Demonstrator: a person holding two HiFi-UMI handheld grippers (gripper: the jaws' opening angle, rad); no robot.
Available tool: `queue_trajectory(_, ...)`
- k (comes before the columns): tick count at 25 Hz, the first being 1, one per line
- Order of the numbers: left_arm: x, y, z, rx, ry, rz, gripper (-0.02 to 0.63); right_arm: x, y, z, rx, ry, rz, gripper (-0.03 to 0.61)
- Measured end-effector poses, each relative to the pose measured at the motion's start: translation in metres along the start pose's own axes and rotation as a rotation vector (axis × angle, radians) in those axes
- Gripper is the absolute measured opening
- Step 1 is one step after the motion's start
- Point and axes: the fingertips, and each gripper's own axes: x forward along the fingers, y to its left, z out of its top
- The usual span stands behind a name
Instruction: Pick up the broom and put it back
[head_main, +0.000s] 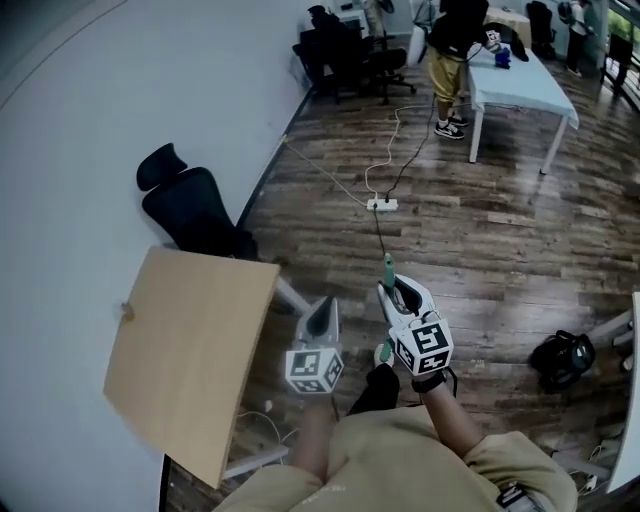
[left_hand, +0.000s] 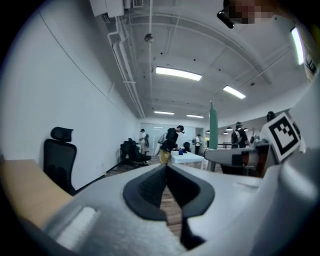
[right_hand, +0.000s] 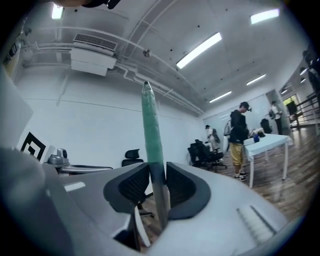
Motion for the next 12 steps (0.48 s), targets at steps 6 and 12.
queue_trajectory(6,0.153,-0.042,-0.012,-0.033,0.010,-0.267,0.002,0.013,-0.139,0.004,-0.034,0.014,-0.281,0.106)
queue_trajectory(12,0.273,-0.031,0.035,-0.009,-0.053,-0.417,0.002,0.093,-0.216,0.050,-0.112,-0.011,-0.398,0.106)
